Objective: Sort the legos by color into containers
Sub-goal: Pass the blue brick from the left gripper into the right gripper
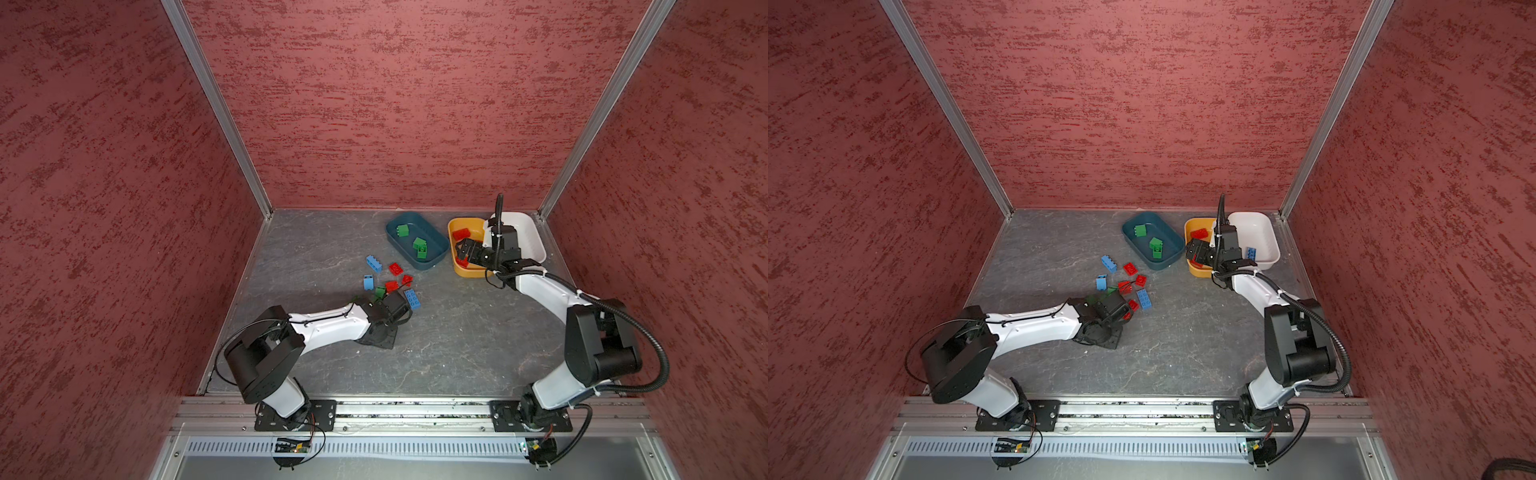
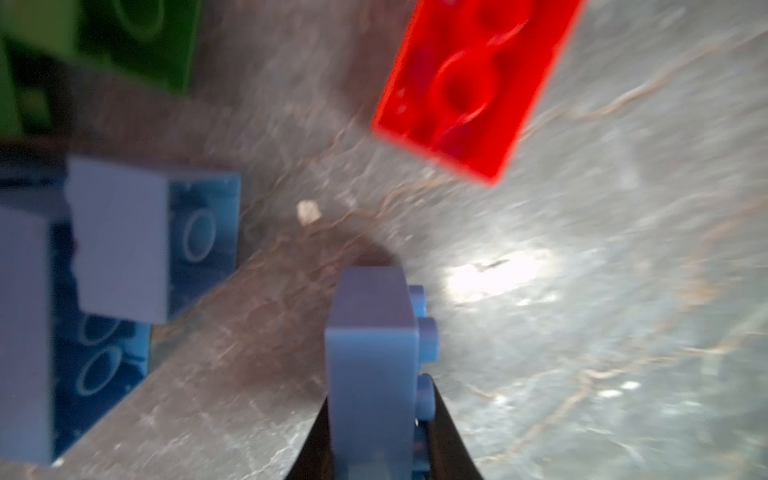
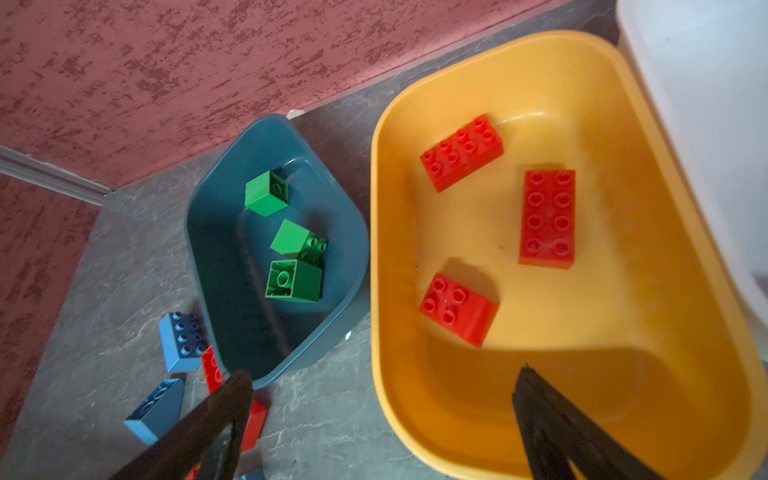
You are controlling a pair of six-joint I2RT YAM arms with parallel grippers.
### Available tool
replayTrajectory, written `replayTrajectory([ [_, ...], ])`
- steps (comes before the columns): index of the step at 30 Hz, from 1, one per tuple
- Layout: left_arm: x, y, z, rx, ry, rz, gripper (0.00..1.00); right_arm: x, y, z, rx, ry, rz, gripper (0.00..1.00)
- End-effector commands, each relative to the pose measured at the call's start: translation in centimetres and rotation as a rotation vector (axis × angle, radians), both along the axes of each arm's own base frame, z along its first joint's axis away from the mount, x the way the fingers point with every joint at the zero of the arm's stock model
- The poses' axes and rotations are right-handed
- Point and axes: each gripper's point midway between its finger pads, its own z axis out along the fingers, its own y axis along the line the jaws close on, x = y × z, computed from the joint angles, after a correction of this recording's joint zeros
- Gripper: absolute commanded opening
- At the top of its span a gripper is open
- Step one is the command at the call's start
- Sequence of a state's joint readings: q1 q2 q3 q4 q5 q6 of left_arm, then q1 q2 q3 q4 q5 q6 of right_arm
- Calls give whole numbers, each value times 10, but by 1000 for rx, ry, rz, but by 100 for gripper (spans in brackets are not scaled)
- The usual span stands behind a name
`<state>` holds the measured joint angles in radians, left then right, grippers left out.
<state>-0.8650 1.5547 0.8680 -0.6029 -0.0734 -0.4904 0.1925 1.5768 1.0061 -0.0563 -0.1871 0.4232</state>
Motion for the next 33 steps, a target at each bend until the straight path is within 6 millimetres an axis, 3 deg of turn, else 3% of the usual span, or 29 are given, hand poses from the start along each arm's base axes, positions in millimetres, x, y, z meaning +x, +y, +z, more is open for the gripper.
replayTrajectory([
  [1, 31, -45, 41, -244, -116, -65, 0, -17, 19, 17, 90, 1, 70, 99],
  [8, 94, -95, 97, -473, -325, -177, 0, -52, 61, 31, 311, 55, 231, 99],
  [10, 108, -107, 110, -492, -394, -228, 0, -61, 73, 46, 378, 29, 275, 98],
  [14, 124, -127, 126, -542, -451, -295, 0, -75, 99, 54, 464, 24, 376, 96],
  [19, 132, -147, 135, -613, -469, -349, 0, -79, 111, 50, 490, 38, 380, 91],
  [23, 137, -156, 135, -620, -464, -364, 0, -80, 119, 41, 479, 65, 421, 73],
  [28, 141, -157, 142, -635, -488, -371, 0, -72, 113, 28, 415, 100, 366, 58],
  [33, 143, -156, 142, -635, -486, -370, 0, -66, 110, 33, 371, 75, 361, 34],
])
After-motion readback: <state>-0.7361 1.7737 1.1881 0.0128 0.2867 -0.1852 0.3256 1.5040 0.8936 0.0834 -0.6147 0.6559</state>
